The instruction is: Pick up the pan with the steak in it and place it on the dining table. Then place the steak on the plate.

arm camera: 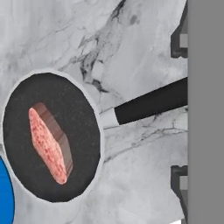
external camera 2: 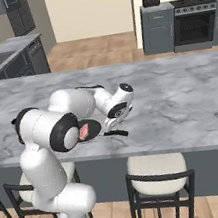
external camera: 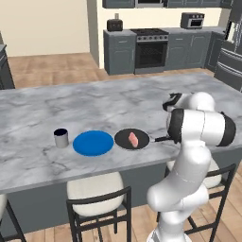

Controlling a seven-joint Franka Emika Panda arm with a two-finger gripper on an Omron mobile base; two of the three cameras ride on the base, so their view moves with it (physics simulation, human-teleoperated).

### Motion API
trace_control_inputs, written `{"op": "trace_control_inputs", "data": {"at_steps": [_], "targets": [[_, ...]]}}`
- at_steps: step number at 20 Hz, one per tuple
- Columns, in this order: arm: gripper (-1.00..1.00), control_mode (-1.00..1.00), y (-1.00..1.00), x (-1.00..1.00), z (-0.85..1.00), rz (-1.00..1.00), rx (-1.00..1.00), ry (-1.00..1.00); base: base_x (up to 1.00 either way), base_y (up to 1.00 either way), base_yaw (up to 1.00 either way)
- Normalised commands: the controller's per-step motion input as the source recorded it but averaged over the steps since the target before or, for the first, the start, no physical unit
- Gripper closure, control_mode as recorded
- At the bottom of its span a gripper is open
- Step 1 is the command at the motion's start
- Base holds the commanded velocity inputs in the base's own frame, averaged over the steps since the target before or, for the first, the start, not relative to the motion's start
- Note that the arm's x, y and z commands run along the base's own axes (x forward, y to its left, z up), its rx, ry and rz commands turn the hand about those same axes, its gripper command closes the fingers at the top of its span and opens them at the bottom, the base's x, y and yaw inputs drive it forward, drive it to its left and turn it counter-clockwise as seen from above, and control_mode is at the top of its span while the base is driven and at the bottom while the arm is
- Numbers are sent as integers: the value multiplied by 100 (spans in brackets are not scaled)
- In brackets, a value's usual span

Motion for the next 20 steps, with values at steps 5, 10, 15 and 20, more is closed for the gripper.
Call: {"op": "trace_control_inputs", "data": {"at_steps": [5, 10, 15, 20], "targets": [[-100, -100, 0, -99, 9, 0, -3, -3, 0, 0, 0], [-100, -100, 20, -65, 6, -8, -7, -7, 0, 0, 0], [-100, -100, 52, 12, 31, -30, -9, -14, 0, 0, 0], [-100, -100, 47, 18, 45, -35, -8, -11, 0, 0, 0]]}}
